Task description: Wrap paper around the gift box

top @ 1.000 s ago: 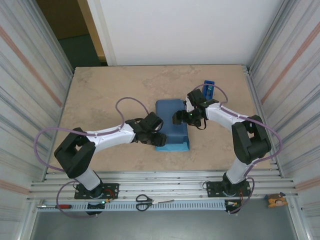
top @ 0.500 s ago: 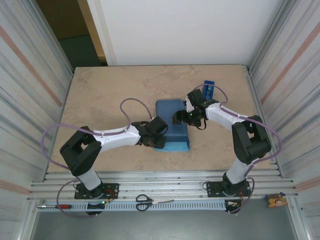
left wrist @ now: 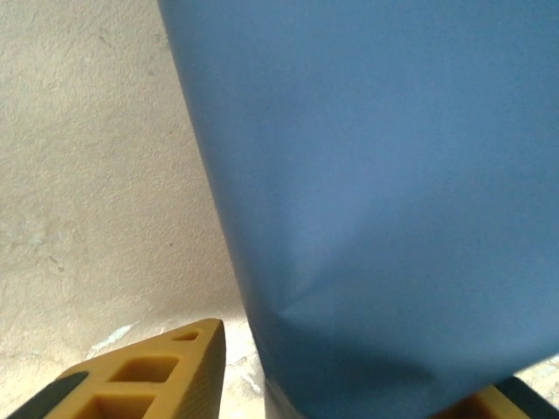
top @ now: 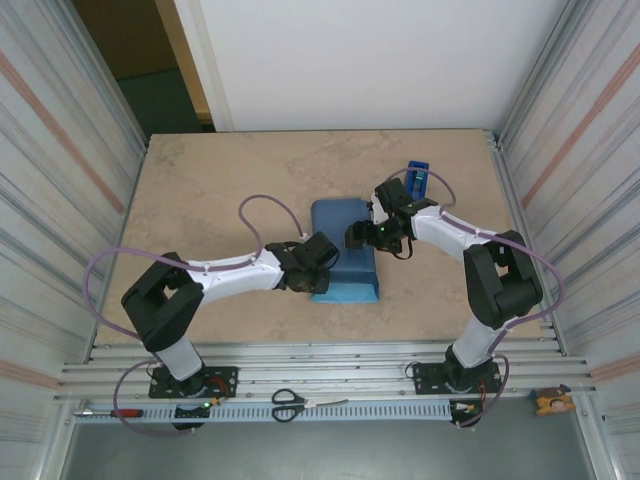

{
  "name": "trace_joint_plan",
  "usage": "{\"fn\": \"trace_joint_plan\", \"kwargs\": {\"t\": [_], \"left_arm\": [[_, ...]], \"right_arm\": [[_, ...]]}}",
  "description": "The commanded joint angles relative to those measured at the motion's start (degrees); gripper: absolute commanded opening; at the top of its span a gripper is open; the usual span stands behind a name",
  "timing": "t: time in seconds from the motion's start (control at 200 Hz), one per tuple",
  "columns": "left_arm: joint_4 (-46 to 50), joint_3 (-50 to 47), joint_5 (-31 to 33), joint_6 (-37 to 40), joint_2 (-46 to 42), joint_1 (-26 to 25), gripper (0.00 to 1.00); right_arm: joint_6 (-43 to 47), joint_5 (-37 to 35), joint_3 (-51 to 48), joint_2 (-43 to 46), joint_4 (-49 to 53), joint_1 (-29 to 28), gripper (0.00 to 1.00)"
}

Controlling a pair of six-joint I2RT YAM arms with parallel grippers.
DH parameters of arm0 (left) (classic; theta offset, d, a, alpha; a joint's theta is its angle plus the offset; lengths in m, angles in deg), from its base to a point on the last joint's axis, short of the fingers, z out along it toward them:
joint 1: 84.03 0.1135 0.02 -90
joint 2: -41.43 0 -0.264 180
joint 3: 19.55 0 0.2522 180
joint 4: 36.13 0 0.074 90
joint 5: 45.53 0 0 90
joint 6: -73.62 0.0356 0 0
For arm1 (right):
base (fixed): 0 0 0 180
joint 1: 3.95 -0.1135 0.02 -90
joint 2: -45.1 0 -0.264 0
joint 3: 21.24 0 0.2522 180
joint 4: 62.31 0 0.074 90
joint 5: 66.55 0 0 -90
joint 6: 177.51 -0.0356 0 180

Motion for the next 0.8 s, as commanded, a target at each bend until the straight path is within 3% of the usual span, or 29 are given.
{"fn": "trace_joint_plan", "kwargs": {"t": [0.0,0.346,0.797], "left_arm": [[2.0,1.8,2.9,-2.5,1.5,-0.6,0.38],[3.4,2.9,2.1,-1.6,1.7,-0.9,0.39],[-1.1,-3.5,-3.0,5.7,-12.9,-0.8,0.67]], "right_arm": [[0.9,-4.5,-2.5,-2.1,5.4,-1.0,0.88],[0.8,-4.8,-2.5,-2.0,5.6,-1.0,0.88],[0.7,-5.2,-2.5,-1.9,5.9,-1.1,0.88]]}}
